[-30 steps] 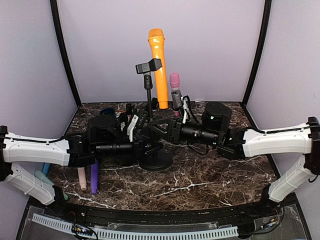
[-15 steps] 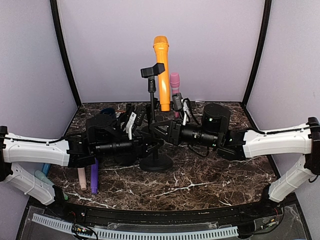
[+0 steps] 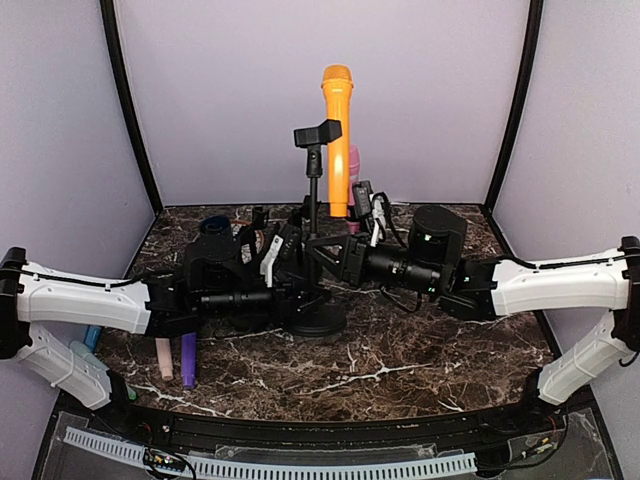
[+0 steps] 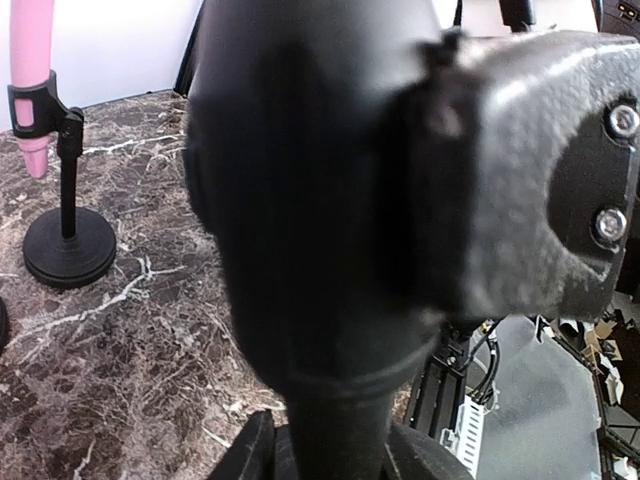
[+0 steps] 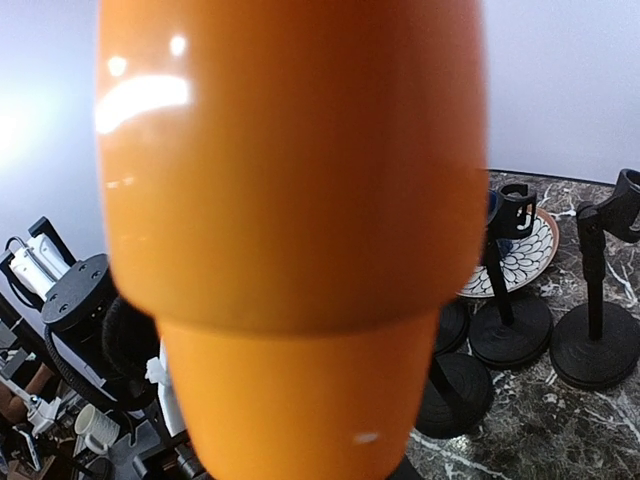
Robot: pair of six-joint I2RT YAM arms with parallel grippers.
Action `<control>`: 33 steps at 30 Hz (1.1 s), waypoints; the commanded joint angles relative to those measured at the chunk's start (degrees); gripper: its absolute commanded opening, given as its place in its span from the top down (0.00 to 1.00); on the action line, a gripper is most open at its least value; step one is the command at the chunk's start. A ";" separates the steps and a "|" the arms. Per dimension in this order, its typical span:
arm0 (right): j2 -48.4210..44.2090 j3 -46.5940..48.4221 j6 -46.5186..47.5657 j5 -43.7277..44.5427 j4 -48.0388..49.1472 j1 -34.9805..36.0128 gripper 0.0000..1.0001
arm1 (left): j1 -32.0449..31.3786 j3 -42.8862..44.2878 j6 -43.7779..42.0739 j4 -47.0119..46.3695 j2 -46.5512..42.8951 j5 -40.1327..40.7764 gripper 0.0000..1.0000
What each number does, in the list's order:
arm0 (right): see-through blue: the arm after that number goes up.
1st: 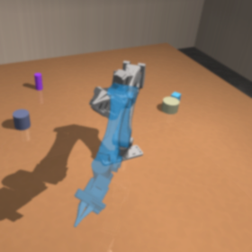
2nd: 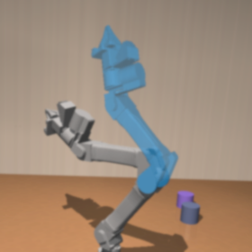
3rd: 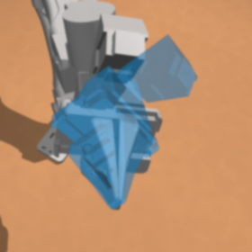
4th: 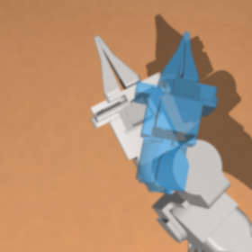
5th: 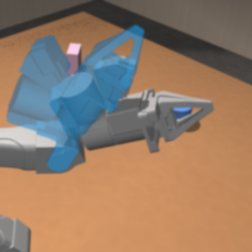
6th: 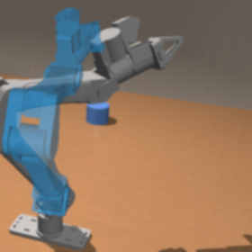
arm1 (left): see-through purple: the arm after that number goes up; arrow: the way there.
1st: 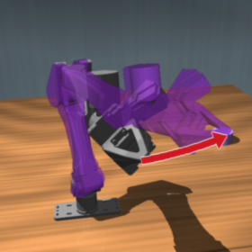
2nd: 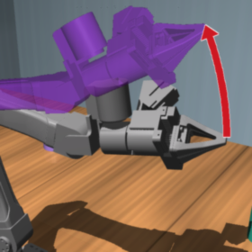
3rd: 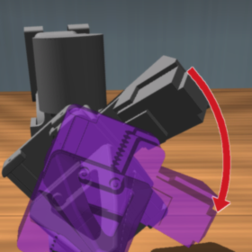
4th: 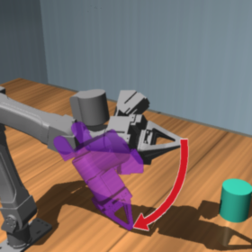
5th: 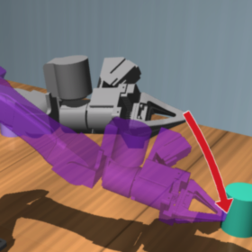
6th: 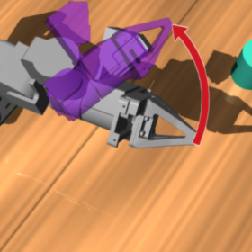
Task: Remove the microphone from the stand
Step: Unscrew the knob on the stand of the microphone stand.
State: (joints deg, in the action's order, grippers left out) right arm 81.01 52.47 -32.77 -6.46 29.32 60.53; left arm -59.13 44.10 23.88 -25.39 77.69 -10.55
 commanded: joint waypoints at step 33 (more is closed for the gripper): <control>-2.58 8.72 -9.68 -30.81 11.69 -5.01 0.79 | -0.02 3.43 -5.13 -6.94 -6.64 -15.95 1.00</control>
State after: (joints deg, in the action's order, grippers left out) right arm 80.68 59.86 -38.50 -37.30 35.27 55.72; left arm -59.33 46.46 23.38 -31.64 72.10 -26.61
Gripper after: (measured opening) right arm 0.244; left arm 0.172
